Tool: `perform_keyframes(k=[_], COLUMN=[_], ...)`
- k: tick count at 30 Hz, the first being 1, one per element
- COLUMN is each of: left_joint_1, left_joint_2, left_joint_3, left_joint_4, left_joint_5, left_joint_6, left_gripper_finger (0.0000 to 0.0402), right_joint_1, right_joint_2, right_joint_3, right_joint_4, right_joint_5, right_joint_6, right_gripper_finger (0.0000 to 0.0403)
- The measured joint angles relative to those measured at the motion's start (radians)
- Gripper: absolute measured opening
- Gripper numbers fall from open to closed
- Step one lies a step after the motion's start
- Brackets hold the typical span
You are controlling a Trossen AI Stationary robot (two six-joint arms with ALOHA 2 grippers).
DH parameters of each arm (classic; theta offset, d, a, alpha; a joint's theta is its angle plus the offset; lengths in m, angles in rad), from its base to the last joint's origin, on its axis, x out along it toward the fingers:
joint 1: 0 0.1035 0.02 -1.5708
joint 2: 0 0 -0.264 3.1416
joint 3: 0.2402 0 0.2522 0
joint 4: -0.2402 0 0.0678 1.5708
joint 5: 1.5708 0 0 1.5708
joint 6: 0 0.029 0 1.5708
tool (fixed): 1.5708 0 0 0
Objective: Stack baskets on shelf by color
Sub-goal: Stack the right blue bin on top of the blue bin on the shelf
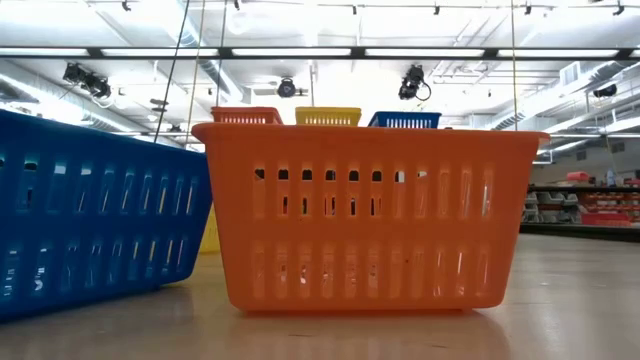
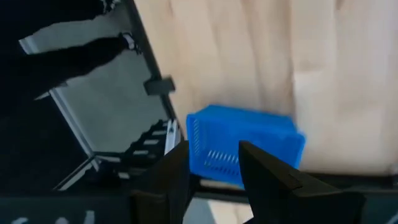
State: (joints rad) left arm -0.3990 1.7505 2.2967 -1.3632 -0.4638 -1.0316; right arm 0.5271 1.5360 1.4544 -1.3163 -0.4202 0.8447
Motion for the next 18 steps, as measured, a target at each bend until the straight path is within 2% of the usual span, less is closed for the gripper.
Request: perform_keyframes(k=[6,10,13,18], left_joint_1=[-0.014,-0.045,-0.090,-0.158], left_joint_2=[0.000,0.000,0.000,0.000], left_joint_3=[0.000,0.000,0.000,0.000], left_joint_4=[0.020,0.017,0.014,0.015], left_joint_5=[0.106,0.181,0.170,0.091], left_joint_6=[0.120,0.146,0.153,0.165], left_gripper_finger=[0.0172,0.0172,0.0172,0.0172], right_joint_1=[0.146,0.244,0.306,0.407], right_joint_2=[-0.001,-0.001,-0.001,-0.001], right_joint_3=[0.000,0.000,0.000,0.000], right_joint_4=[0.030,0.024,-0.001,0.010], right_joint_5=[0.016,0.027,0.039,0.073], right_joint_6=[0.209,0.244,0.312,0.474], right_gripper_finger=[0.0144,0.0145,0.0149,0.0164])
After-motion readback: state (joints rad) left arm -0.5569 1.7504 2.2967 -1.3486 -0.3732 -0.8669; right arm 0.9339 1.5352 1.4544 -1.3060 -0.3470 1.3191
